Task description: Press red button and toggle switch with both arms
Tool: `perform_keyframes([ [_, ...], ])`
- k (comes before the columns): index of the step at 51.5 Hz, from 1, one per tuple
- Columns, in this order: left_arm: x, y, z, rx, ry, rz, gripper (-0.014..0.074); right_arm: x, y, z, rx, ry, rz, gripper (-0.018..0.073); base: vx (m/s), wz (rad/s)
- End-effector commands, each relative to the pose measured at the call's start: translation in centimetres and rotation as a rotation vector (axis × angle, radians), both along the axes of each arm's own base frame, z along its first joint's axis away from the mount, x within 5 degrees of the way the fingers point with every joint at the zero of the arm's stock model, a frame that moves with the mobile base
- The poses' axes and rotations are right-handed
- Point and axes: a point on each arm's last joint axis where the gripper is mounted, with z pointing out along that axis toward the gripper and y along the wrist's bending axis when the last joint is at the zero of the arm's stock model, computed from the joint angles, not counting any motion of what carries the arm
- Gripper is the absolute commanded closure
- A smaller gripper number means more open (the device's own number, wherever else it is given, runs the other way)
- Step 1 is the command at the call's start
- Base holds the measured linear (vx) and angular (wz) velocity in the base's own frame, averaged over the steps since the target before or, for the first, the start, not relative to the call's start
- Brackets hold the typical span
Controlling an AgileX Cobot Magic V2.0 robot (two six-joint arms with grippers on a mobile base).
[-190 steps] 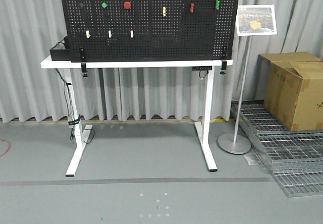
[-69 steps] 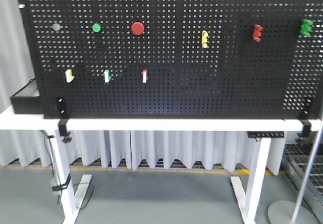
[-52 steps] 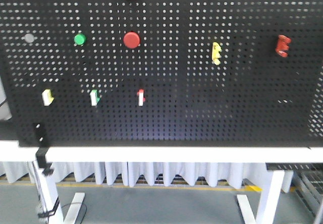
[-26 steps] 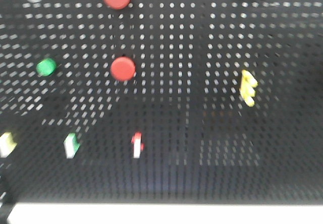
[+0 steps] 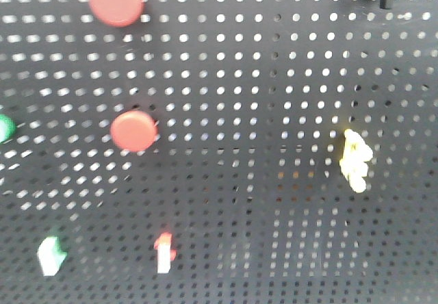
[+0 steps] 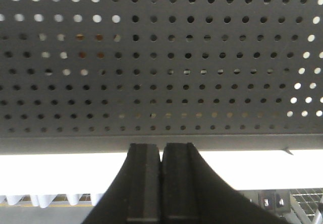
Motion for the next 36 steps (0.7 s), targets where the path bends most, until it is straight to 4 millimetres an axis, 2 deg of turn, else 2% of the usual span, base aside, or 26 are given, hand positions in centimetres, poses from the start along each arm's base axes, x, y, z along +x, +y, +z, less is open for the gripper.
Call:
perform_keyframes([
  [1,0.03,0.0,-0.34,-0.017,-0.06,0.0,0.0594,-0.04,0.06,0.46,-0.021,-0.088,0.008,0.0562,0.09,-0.07],
  [36,0.02,0.01,-0.15,-0.018,-0.074,0.001,0.0594,-0.04,0.09,0.87,-0.022,-0.133,0.011,0.0562,0.02,-0.01],
])
